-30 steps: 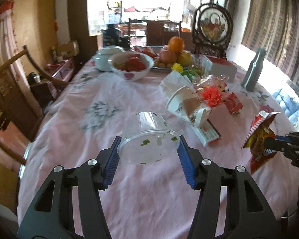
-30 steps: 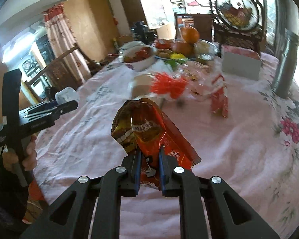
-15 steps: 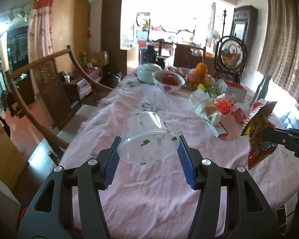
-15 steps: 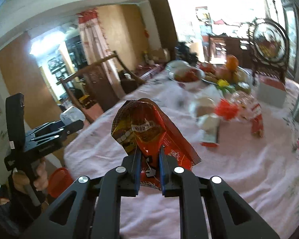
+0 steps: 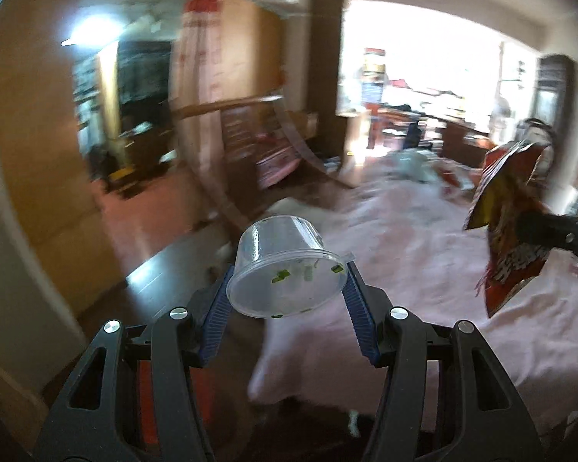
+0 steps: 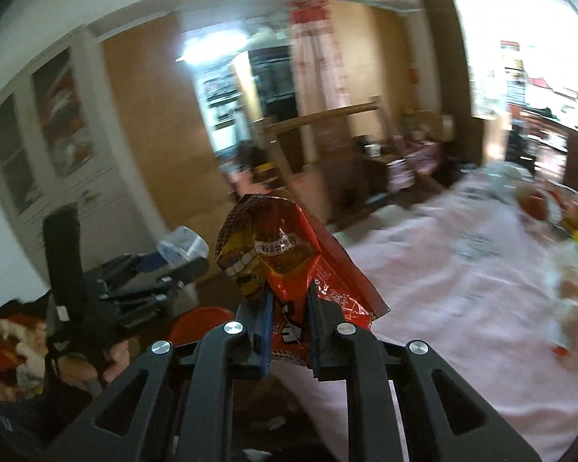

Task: Collect trash
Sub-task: 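Carry the snack bag and plastic cup with both tools to the red wastebasket, then open both tools to drop the bag and cup into the wastebasket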

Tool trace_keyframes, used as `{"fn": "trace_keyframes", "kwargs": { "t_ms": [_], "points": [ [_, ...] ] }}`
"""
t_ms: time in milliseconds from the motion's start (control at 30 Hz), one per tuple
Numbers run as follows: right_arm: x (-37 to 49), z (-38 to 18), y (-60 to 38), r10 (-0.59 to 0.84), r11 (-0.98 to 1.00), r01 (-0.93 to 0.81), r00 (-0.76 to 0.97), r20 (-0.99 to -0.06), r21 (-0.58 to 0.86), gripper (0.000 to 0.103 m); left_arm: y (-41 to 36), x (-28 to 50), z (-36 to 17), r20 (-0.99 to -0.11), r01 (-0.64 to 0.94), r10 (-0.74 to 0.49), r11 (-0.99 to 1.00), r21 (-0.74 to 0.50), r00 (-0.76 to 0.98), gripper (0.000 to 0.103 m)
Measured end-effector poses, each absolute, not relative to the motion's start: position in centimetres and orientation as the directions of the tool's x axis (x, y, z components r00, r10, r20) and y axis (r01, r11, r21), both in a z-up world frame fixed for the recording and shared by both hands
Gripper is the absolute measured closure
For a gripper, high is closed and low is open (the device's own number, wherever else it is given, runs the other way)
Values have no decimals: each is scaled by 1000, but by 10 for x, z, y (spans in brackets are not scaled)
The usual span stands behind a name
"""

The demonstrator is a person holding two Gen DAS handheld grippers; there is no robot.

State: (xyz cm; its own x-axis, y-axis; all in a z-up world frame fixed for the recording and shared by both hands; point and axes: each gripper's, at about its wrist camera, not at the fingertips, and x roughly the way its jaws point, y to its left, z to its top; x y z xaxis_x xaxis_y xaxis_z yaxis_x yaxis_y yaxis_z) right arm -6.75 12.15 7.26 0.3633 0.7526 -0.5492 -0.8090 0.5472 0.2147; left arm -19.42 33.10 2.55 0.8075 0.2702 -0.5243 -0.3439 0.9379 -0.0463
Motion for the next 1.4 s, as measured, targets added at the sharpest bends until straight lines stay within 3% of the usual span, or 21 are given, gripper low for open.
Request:
{"fn": "trace_keyframes", "kwargs": {
  "t_ms": [167,367,567,867,1200,1333,1367,1400],
  "points": [
    [-75,43,215,768,436,-862,206,-607,259,88,400,-225,-16,-602,-492,347,866,-90,720,48],
    [-74,-28,326,722,356,-872,28,-691,336,87,469,-235,-86,-731,-615,341,778,-133,591,48],
    [-69,-102,404,649,362,-846,-74,-757,393,87,517,-247,-162,-845,-707,326,703,-84,425,48],
    [-72,-191,467,501,375,-843,-165,-849,385,86,555,-246,-212,-895,-747,285,660,-76,343,48],
    [-73,-229,487,432,386,-834,-214,-876,394,84,553,-241,-229,-906,-750,282,659,-55,314,47],
    [-71,-241,491,419,396,-823,-233,-877,408,80,550,-236,-235,-914,-743,262,666,-60,309,47],
    [-70,-244,492,418,397,-822,-234,-878,408,76,550,-236,-236,-916,-744,260,665,-59,305,47],
    [-69,-245,493,419,397,-820,-237,-877,412,62,550,-235,-237,-918,-744,257,666,-57,301,47]
  ]
}}
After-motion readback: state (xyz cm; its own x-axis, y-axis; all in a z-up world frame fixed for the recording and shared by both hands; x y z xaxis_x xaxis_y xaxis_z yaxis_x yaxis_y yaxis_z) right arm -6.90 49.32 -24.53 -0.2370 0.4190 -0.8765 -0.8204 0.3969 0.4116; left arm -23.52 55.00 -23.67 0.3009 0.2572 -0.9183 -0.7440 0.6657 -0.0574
